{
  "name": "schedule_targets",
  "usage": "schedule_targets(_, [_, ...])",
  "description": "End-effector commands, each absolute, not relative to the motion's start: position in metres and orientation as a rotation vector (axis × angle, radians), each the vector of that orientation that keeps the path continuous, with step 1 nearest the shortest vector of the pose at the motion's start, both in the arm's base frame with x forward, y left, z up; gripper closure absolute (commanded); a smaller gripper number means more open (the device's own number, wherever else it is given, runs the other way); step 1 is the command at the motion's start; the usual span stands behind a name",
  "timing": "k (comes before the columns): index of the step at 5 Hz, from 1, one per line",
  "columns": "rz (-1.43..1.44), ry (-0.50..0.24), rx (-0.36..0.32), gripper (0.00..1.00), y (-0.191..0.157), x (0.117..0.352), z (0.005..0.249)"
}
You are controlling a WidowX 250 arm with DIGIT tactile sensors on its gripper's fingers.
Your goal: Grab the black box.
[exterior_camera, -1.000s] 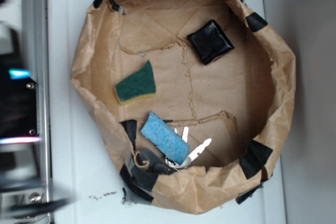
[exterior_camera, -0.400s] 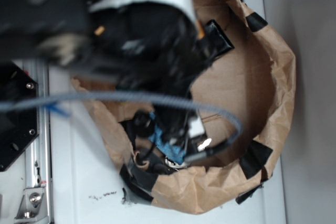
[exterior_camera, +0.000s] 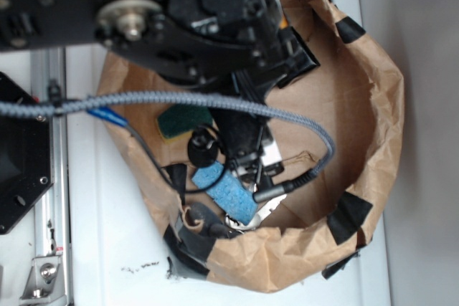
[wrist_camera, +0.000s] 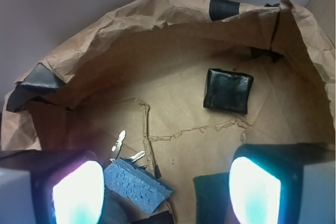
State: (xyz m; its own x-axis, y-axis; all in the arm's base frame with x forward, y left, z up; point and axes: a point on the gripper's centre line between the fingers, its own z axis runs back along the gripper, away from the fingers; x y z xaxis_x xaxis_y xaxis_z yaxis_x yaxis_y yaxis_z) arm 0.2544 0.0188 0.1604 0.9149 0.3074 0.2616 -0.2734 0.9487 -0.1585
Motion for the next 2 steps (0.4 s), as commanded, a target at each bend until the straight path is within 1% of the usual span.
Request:
schedule_targets(1, [0.404, -0.432, -0.087, 0.00, 0.038, 0.269, 0.136])
schedule_targets(2, [0.432, -0.474, -0.085, 0.00, 0.045, 0.270, 0.121])
